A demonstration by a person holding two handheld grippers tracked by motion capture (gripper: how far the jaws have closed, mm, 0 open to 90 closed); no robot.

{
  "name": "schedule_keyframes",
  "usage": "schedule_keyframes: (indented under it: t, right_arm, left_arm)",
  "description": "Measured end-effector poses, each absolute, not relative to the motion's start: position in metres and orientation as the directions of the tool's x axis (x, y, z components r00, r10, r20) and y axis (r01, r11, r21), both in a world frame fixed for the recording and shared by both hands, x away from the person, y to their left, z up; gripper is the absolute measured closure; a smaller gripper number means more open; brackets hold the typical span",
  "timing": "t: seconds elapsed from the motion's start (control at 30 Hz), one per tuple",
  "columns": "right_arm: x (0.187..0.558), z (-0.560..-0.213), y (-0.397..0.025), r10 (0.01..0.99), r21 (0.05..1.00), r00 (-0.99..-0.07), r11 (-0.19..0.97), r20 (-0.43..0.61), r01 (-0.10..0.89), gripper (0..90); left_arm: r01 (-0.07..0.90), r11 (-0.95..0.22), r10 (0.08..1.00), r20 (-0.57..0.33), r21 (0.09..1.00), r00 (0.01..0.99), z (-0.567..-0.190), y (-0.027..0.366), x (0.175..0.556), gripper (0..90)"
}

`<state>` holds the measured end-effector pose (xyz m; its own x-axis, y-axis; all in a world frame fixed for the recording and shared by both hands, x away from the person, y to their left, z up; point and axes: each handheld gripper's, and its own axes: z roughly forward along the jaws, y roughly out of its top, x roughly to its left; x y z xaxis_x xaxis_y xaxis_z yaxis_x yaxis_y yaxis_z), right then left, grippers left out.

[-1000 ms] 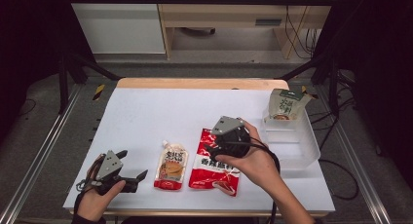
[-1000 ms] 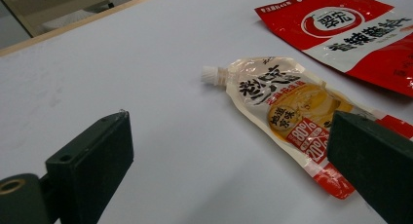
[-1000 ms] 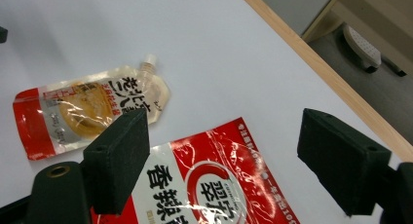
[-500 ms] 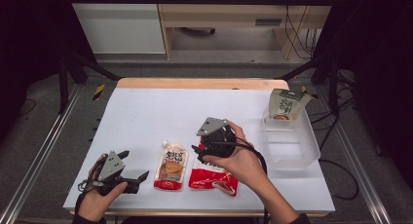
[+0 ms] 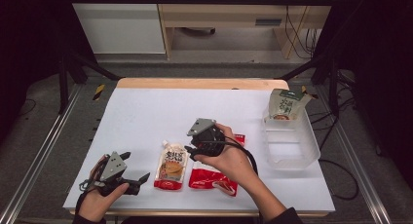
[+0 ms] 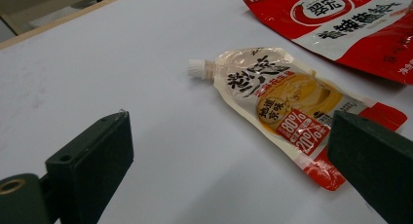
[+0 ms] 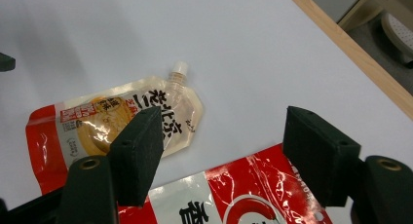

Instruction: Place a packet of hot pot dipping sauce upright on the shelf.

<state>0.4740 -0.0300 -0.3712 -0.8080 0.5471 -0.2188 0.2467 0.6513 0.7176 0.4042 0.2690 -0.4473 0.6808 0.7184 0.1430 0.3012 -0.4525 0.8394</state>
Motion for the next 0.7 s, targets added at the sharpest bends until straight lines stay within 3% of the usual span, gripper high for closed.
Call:
schedule_keyframes:
  t: [0.7]
  right_arm:
    - [0.492, -0.409, -0.001, 0.532, 0.695, -0.835, 0.654, -0.141, 0.299, 50.7]
  left_arm:
    - [0.292, -0.502, 0.68, 0.162, 0.814, 0.715, -0.453, 0.255, 0.403, 3.3]
